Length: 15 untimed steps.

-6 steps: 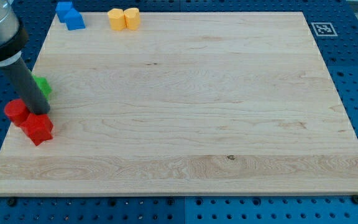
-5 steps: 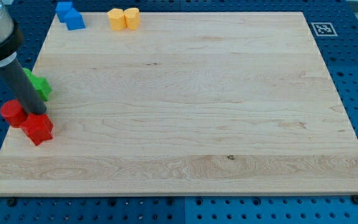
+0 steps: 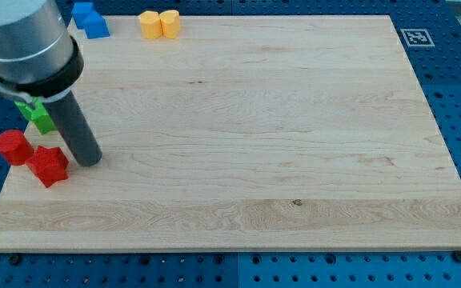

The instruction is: Move red star closer to the red circle

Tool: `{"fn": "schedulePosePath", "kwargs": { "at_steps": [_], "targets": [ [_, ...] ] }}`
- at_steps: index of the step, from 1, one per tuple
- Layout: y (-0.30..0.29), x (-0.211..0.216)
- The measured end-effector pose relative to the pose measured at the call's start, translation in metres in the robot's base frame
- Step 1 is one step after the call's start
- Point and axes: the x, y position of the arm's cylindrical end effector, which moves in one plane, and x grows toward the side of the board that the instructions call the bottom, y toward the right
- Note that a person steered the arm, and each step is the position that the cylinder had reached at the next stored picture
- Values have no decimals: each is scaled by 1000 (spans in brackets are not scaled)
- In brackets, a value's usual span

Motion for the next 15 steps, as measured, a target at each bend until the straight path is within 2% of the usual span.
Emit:
{"fn": "schedulePosePath", "kwargs": {
  "at_steps": [1,2,6,7,9,11,15],
  "targets": [
    [-7,31],
    [-14,37],
    [-59,33],
    [-57,36],
    [-3,32],
    [-8,12],
    [-29,6]
  ]
}}
